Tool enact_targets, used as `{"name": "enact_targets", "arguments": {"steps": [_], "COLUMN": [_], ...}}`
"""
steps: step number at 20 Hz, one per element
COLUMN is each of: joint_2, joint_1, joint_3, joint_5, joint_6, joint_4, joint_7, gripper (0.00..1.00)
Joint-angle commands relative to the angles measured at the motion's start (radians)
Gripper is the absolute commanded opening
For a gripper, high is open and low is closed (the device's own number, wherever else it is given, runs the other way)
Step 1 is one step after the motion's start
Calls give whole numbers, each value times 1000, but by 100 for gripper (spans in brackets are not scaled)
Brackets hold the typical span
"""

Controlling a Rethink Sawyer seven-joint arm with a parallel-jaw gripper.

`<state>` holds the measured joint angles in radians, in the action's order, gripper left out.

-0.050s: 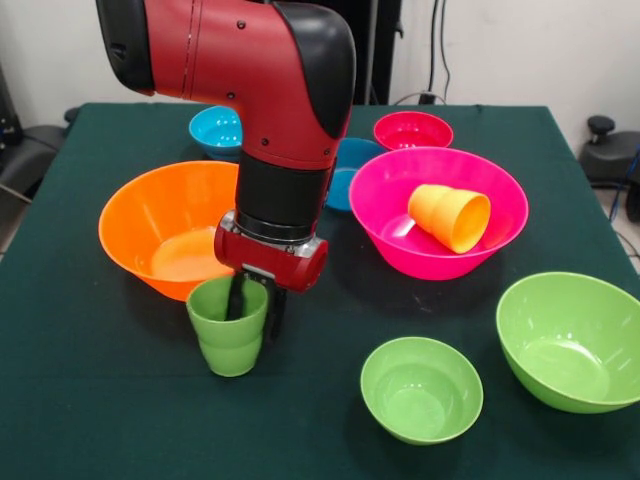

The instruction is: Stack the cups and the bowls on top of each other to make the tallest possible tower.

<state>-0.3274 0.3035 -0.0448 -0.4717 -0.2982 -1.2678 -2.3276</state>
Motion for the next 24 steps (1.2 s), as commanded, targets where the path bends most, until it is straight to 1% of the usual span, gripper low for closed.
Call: {"name": "enact_targets", "arguments": {"steps": [1,24], "joint_2": [6,-9], "joint_1": [7,-1], "joint_3": [-89,-84], "joint_5": [-76,-64], "joint_6": [-17,-52], "joint_4": [13,-3], "joint_7": [142,139], "gripper": [0,0]}}
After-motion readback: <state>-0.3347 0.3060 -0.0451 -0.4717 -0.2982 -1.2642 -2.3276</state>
